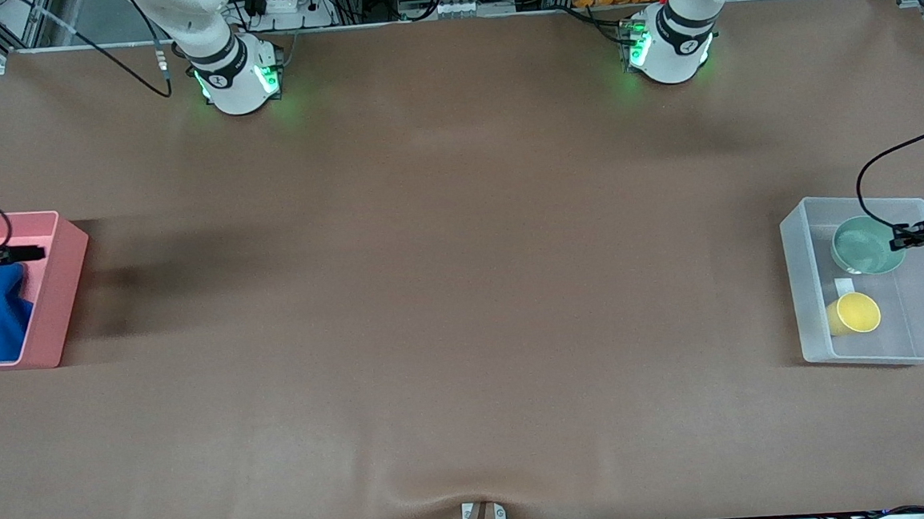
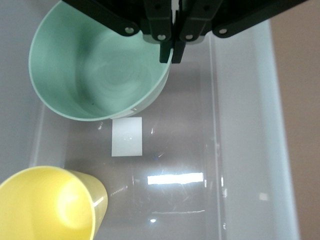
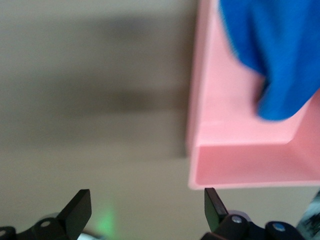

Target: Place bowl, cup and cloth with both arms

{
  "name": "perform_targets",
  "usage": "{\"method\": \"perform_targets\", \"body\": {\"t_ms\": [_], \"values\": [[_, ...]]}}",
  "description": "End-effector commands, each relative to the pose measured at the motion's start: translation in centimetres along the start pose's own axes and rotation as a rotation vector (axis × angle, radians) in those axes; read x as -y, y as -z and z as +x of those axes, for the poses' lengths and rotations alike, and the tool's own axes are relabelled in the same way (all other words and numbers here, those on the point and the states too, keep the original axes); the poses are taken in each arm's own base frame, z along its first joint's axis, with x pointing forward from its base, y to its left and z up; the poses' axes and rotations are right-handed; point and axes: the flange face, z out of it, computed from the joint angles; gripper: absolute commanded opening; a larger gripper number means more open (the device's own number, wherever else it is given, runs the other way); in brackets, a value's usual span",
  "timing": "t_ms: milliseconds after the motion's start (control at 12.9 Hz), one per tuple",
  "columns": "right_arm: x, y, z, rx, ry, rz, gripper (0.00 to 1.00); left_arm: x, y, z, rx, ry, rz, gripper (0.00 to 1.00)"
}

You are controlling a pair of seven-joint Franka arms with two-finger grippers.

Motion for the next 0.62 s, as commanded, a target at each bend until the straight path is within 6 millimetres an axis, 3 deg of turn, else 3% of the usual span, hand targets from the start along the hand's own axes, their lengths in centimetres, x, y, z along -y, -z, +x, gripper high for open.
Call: {"method": "perform_targets", "body": {"t_ms": [0,233,466,544], "values": [[4.6,0.8,-2.0,0.071,-0.071,0.051,1.00,0.0,-2.1,-0.1,-0.010,-0.016,0.027,0.00],[9.8,2.1,-3.2,0.121,-0.008,0.153,1.00,-0.7,-3.4,0.8,-0.021,-0.034,0.039,0.00],[14.3,3.3,-3.6,0.124,0.028,0.168,1.00,-2.0,-2.9,1.8,-0.023,-0.074,0.049,0.52],[15.6,4.0,-4.1,0.126,0.012,0.165,1.00,-2.2,-2.5,2.2,-0.030,-0.082,0.053,1.00]]}}
